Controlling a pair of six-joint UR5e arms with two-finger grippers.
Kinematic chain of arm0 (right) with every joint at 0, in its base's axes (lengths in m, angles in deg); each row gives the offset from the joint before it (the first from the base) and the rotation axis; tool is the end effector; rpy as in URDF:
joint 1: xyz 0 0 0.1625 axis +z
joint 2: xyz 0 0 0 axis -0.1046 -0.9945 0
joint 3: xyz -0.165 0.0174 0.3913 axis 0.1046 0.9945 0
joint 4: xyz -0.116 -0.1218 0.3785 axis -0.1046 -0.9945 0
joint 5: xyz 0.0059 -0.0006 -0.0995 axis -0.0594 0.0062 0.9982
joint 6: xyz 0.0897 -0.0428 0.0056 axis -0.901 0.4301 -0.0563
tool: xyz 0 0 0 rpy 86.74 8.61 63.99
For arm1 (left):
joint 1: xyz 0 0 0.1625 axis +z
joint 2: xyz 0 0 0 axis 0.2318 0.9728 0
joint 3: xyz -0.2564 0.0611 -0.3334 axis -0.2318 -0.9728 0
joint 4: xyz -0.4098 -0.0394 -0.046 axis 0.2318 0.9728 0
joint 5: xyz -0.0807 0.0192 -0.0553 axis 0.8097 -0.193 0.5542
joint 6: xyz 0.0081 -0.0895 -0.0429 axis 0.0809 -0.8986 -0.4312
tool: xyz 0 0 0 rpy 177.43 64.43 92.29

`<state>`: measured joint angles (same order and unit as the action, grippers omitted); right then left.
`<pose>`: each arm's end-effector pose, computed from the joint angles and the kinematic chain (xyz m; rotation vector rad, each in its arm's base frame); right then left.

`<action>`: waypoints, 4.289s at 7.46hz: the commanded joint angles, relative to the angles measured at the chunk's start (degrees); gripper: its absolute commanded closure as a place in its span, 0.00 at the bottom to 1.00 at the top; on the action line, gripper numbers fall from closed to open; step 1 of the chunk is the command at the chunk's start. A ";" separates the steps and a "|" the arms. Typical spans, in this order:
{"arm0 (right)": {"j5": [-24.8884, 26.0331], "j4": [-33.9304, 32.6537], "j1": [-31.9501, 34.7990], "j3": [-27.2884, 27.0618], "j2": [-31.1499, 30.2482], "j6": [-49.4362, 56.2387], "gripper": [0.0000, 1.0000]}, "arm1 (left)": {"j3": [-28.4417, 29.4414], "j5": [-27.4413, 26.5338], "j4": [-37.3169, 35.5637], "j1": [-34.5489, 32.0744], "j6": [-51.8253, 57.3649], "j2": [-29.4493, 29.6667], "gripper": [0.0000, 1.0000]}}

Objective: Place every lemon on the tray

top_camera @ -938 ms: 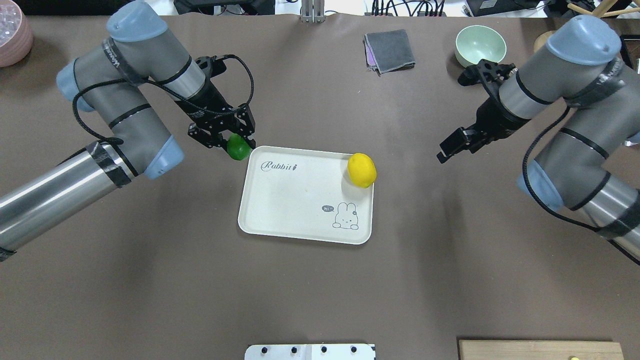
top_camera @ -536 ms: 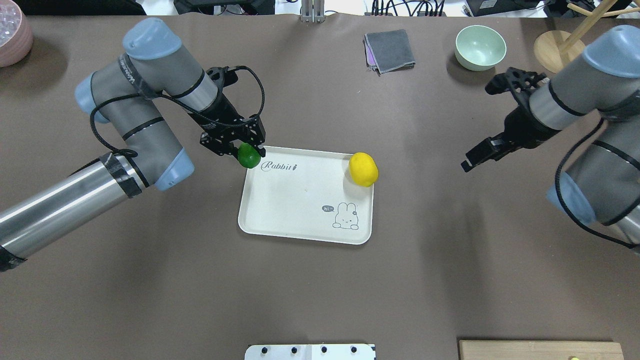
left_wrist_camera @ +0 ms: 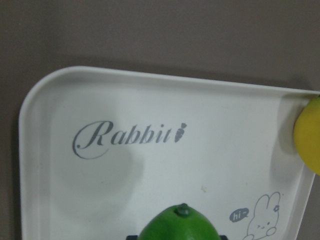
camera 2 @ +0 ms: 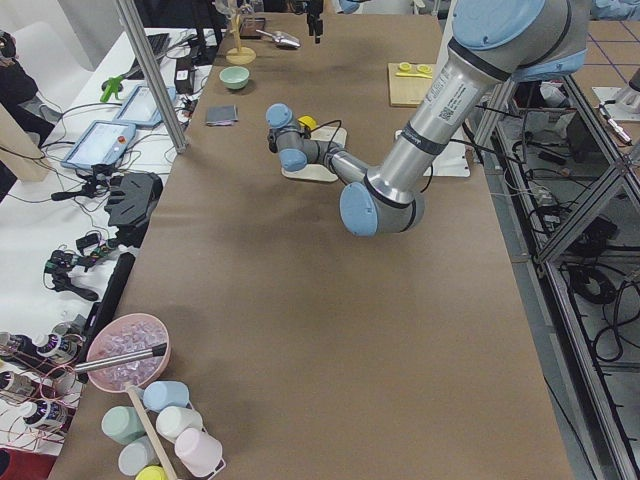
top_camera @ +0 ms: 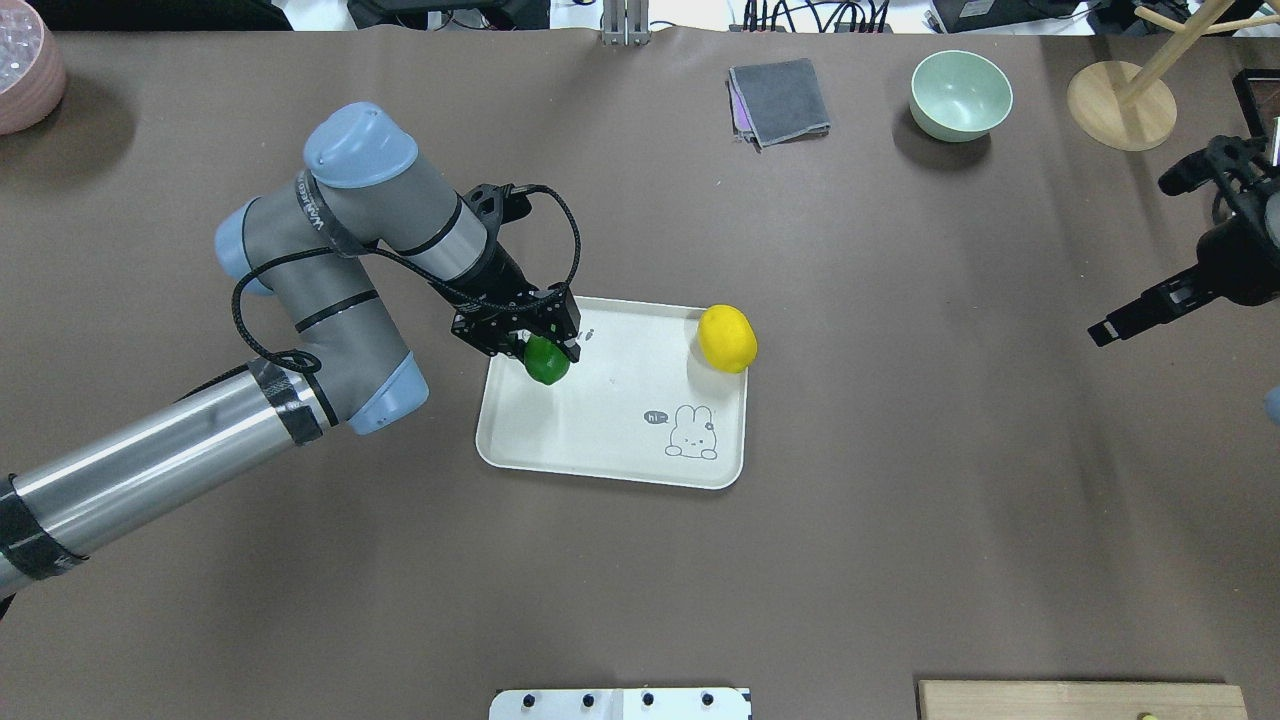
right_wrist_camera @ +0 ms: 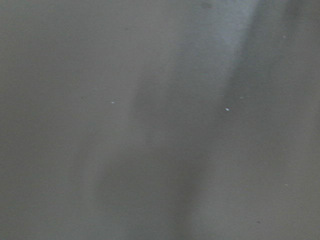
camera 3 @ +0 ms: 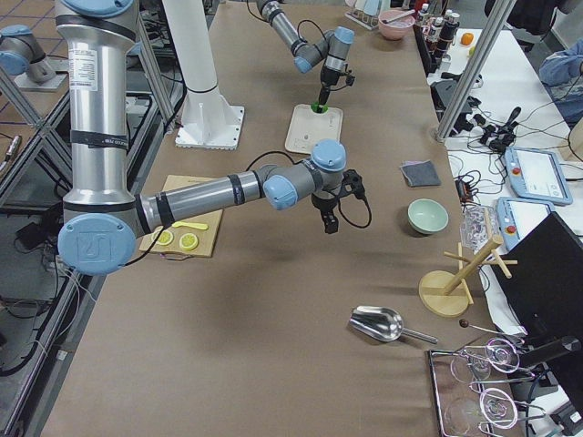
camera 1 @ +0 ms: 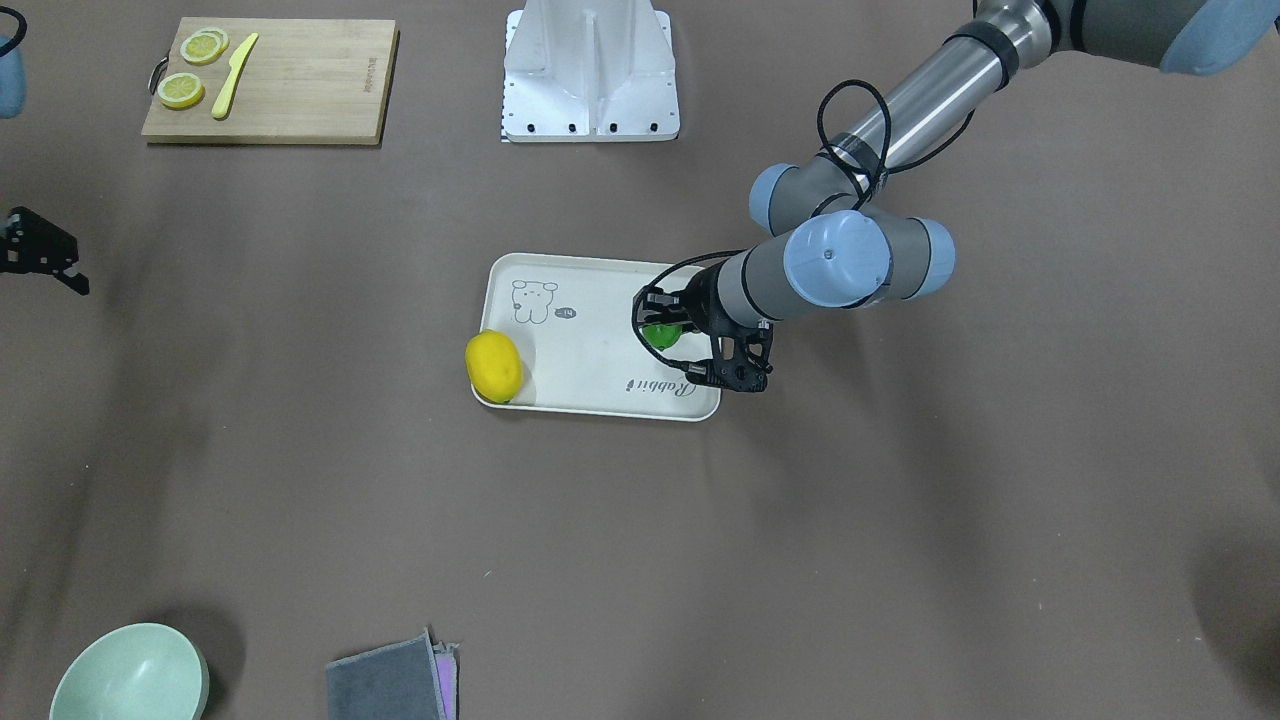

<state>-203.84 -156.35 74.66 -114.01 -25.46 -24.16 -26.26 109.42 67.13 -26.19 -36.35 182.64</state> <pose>-0.1156 -0.4742 0.5163 0.1775 -0.8399 -0.2829 0.5375 -0.5177 0.2765 -0.2146 1.2551 0.1404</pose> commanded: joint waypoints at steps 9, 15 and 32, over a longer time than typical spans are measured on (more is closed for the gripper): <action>0.17 -21.58 16.06 9.68 6.69 14.10 0.00 | -16.24 -2.54 -0.92 -13.82 22.23 -11.06 0.02; 0.43 -21.58 17.48 12.24 7.31 11.86 0.00 | -41.10 -6.31 -33.99 -32.79 64.16 -35.22 0.02; -0.01 -21.49 18.09 11.63 7.22 10.44 0.00 | -25.93 -6.40 -45.49 -51.02 70.99 -42.02 0.02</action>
<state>-203.85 -177.84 92.76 -102.46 -18.25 -13.72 -51.98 103.23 20.95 -77.18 34.59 140.74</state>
